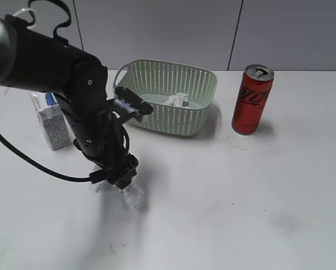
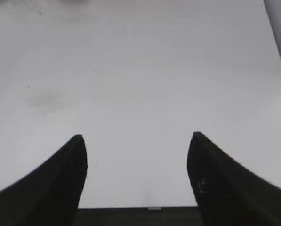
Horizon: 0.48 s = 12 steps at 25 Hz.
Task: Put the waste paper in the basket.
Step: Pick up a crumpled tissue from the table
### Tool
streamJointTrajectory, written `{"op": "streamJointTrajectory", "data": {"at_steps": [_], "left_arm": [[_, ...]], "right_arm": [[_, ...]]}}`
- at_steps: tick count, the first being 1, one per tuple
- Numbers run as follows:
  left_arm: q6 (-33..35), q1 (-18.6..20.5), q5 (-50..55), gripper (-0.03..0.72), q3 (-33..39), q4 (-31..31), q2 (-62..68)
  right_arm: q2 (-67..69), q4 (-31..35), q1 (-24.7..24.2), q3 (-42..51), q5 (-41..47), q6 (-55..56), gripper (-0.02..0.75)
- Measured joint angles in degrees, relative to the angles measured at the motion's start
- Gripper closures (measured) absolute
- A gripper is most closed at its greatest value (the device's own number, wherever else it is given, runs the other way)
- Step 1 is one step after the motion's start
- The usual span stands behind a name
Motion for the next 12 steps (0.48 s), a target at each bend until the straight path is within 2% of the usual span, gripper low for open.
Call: {"op": "streamJointTrajectory", "data": {"at_steps": [6,12], "left_arm": [[0.1,0.0,-2.3,0.095,0.0,0.4,3.3],[0.1,0.0,-2.0,0.100,-0.5,0.4,4.0]], "right_arm": [[-8.2,0.0,0.0,0.4,-0.3,0.0,0.230],[-9.1,-0.1,0.3,1.4,-2.8,-1.6,0.230]]}}
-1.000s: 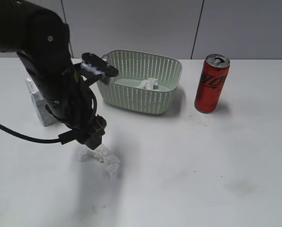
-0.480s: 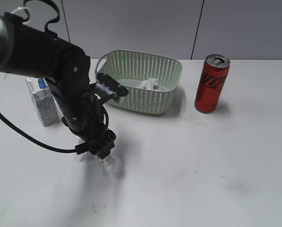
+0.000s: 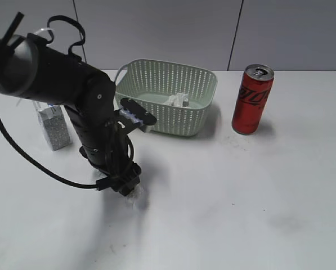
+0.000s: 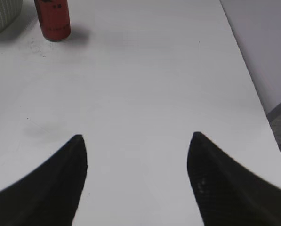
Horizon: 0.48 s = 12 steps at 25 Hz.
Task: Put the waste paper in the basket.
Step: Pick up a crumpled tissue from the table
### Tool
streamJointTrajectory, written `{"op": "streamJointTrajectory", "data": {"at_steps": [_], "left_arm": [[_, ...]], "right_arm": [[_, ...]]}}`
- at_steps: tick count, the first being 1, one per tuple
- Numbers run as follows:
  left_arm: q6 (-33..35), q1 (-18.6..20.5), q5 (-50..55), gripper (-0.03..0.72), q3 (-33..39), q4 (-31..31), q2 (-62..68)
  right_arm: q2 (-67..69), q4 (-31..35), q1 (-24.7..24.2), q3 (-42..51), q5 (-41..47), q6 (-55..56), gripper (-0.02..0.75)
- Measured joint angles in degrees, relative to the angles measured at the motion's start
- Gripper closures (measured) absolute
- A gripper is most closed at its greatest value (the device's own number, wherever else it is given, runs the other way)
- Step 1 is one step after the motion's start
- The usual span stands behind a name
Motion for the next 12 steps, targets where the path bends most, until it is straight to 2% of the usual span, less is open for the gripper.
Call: {"op": "streamJointTrajectory", "data": {"at_steps": [3,5,7,10,12], "left_arm": [[0.1,0.0,0.1,0.147,-0.1,-0.4,0.1],[0.1,-0.1,0.0,0.212,-0.1,-0.7,0.2],[0.1,-0.1,-0.4,0.312,-0.1,-0.7,0.3],[0.1,-0.1,-0.8,0.517,-0.2,-0.6,0.3],[0.1,-0.1,-1.0,0.608,-0.2,-0.1,0.3]], "right_arm": [[0.0,-0.3,1.9,0.6,-0.8,-0.6,0.230],[0.0,-0.3,3.3,0.6,-1.1,-0.6,0.230],[0.0,-0.4,5.1,0.6,-1.1,-0.7,0.230],[0.0,-0.6,7.6,0.6,-1.2,-0.6,0.230],[0.0,-1.1,9.2,0.6,-1.3,1.1,0.230]]}}
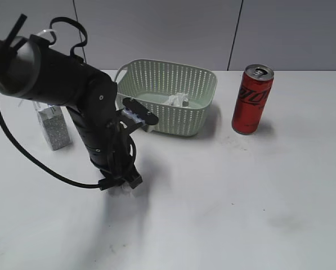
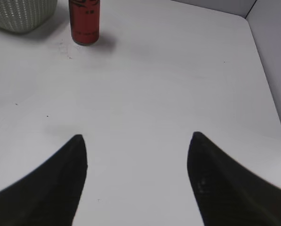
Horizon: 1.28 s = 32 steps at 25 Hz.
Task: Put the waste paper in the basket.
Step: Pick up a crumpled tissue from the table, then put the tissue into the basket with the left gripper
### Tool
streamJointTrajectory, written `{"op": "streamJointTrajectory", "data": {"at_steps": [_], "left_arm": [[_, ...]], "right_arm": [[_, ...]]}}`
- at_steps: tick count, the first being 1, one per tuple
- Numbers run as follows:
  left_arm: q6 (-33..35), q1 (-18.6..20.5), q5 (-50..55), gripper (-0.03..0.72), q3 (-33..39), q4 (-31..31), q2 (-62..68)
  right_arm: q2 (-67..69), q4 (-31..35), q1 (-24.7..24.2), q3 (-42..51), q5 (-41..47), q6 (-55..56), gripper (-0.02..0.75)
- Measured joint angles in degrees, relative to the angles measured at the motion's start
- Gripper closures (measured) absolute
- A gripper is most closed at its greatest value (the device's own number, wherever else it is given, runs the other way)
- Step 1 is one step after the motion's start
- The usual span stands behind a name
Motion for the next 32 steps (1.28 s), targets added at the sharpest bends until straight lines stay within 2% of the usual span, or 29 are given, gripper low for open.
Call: {"op": "streamJointTrajectory", "data": {"at_steps": [3,7,14,18,23,26,28,29,30,32], "left_arm": [[0.0,0.0,0.1,0.622,0.1,1.9,-0.9],[0.0,0.1,0.5,0.626,-0.5,3.9,-4.8],[0.0,0.1,-2.8,0.627,-8.6,5.3,-11.7],[0.0,0.1,-13.5,0.627,-12.0,5.8,-12.1],[0.0,0.2,-32.5,0.627,-12.2,5.8,-10.2],[0.0,0.8,-38.9,0.619,-12.2,5.9,-7.3],[0.0,1.5,-40.3,0.580,-12.2,5.7,-5.1],[0.0,1.8,-40.5,0.536,-12.2,5.6,-4.2],[0.1,2.2,-40.5,0.485,-12.2,5.5,-3.2],[0.0,2.9,-40.7,0.324,-12.2,5.5,-1.5]], "right_arm": [[0.0,-0.1,1.6,0.0,-0.2,5.0,0.230],[0.0,-0.4,1.9,0.0,-0.3,6.3,0.230],[0.0,-0.4,2.0,0.0,-0.4,6.7,0.230],[0.0,-0.4,2.0,0.0,-0.4,6.7,0.230],[0.0,-0.4,2.0,0.0,-0.4,6.7,0.230],[0.0,-0.5,2.0,0.0,-0.4,6.8,0.230],[0.0,-0.5,2.0,0.0,-0.4,6.8,0.230],[0.0,-0.5,2.0,0.0,-0.4,6.8,0.230],[0.0,-0.5,2.0,0.0,-0.4,6.8,0.230],[0.0,-0.5,2.0,0.0,-0.4,6.8,0.230]]}}
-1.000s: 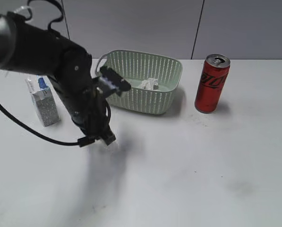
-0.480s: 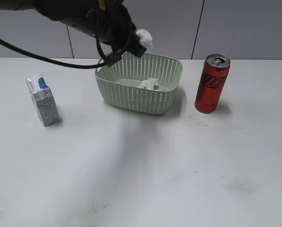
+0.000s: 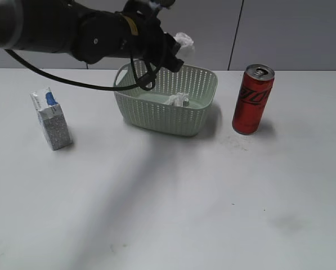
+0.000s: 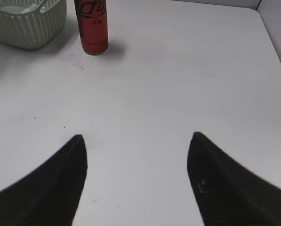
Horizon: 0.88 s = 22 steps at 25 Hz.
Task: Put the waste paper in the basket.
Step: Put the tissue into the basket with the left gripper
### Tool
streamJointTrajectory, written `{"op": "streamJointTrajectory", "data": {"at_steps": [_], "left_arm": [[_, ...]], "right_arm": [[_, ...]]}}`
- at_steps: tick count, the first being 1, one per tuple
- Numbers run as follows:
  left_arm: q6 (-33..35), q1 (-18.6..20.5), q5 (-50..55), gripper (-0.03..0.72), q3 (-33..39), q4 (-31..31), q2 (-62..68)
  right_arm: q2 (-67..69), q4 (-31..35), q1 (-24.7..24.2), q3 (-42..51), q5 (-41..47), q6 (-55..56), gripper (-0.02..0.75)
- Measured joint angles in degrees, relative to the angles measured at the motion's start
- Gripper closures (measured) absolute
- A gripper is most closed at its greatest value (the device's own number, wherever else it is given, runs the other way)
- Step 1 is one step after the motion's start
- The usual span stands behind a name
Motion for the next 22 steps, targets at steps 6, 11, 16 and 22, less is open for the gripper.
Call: {"op": "streamJointTrajectory", "data": {"at_steps": [6,11,16,22], "left_arm": [[0.0,1.1,1.3,0.019,0.0,-1.5,1.6],[0.0,1.1,7.8,0.002,-0.1,-2.1,-1.2],[0.0,2.1,23.5,0.036,-3.9,-2.3,-6.5],[-4.3,5.9,47.9,0.065,-15.2,-2.0,-9.9]], "right_arm": [[0.0,0.0,0.0,0.0,0.0,0.0,0.230],[0.0,0.0,0.0,0.0,0.0,0.0,0.230],[0.0,0.0,0.0,0.0,0.0,0.0,0.230],[0.0,0.0,0.0,0.0,0.0,0.0,0.230]]}}
